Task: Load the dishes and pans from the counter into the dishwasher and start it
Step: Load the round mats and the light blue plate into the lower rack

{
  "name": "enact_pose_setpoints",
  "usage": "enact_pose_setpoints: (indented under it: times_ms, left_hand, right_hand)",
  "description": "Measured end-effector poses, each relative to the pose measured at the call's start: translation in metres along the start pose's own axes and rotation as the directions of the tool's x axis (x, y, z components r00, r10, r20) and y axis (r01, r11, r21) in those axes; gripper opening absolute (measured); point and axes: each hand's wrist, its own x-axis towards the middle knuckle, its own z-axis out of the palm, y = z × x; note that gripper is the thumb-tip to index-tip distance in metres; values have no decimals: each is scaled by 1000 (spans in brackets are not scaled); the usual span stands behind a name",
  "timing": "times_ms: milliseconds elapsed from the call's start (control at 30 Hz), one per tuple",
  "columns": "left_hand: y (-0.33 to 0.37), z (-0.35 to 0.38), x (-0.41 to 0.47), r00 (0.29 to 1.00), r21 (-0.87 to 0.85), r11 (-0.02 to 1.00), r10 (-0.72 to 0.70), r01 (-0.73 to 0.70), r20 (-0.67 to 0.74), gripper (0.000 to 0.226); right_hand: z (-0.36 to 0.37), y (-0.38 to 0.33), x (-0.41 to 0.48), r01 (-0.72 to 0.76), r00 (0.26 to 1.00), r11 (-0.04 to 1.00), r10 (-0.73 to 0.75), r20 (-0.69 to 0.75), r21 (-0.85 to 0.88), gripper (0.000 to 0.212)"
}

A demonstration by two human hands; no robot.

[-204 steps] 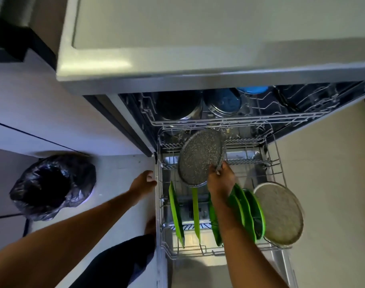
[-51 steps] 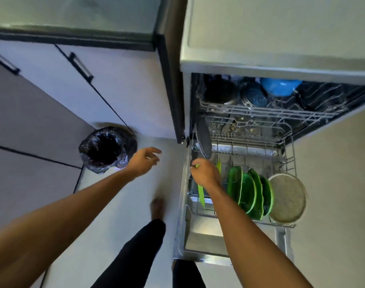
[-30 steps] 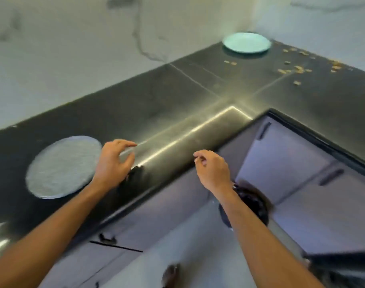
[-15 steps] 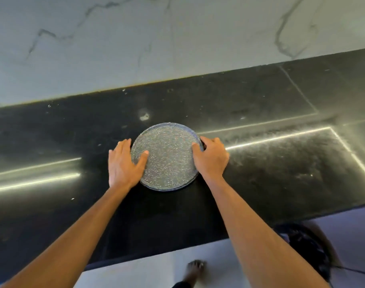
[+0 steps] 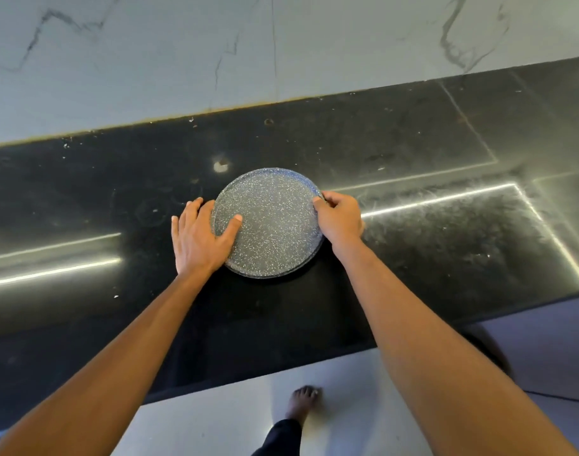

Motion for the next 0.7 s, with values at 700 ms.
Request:
enact_pose_setpoints:
  times_ms: [700]
  left_hand:
    - [314, 79, -242, 824, -728, 672, 332, 136, 460, 27]
  right_hand:
    - [-333, 225, -216, -94, 809, 807, 404, -428, 584, 33]
